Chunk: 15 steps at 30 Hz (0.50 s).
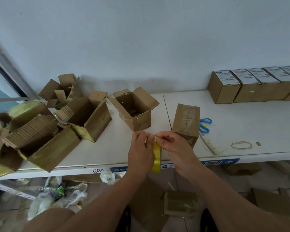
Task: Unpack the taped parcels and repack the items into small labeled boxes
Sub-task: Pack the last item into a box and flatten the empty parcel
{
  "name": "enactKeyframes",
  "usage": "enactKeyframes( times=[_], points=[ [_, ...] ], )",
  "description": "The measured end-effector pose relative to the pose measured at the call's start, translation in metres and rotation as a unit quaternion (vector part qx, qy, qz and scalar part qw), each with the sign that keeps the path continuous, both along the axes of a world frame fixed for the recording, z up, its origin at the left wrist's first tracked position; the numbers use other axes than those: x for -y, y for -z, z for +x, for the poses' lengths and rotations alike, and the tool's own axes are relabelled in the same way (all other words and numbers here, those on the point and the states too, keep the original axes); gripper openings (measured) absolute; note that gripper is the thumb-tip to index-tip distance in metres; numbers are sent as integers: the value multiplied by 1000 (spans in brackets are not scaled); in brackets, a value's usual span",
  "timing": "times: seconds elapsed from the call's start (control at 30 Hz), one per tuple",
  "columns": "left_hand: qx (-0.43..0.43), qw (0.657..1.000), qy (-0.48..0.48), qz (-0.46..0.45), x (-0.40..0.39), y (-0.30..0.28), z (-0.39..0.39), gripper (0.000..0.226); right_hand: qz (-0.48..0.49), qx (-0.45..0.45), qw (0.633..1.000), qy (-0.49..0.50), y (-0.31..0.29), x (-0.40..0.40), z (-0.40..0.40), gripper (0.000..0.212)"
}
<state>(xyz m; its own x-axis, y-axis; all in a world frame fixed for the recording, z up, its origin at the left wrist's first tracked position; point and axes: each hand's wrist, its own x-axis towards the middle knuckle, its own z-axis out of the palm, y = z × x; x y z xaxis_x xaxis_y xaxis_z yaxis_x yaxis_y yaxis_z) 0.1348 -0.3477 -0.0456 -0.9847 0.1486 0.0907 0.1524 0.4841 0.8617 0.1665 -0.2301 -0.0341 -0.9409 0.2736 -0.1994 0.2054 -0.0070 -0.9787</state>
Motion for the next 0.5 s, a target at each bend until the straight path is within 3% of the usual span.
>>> enactKeyframes(
  times=[0.13, 0.27, 0.4, 0.5],
  points=[
    [-18, 1000, 5, -19, 1, -2, -3, 16, 19, 23, 1000, 6, 2, 0, -4, 11],
    [-86, 992, 2, -97, 9, -7, -11, 29, 35, 16, 999, -16, -5, 3, -5, 16],
    [-164, 957, -9, -238, 23, -6, -31, 32, 157, -17, 987, 8, -28, -9, 2, 27],
    [-217, 922, 31, -319, 29, 6, -47, 9, 265, -50, 962, 36, -39, -32, 13, 17]
  ],
)
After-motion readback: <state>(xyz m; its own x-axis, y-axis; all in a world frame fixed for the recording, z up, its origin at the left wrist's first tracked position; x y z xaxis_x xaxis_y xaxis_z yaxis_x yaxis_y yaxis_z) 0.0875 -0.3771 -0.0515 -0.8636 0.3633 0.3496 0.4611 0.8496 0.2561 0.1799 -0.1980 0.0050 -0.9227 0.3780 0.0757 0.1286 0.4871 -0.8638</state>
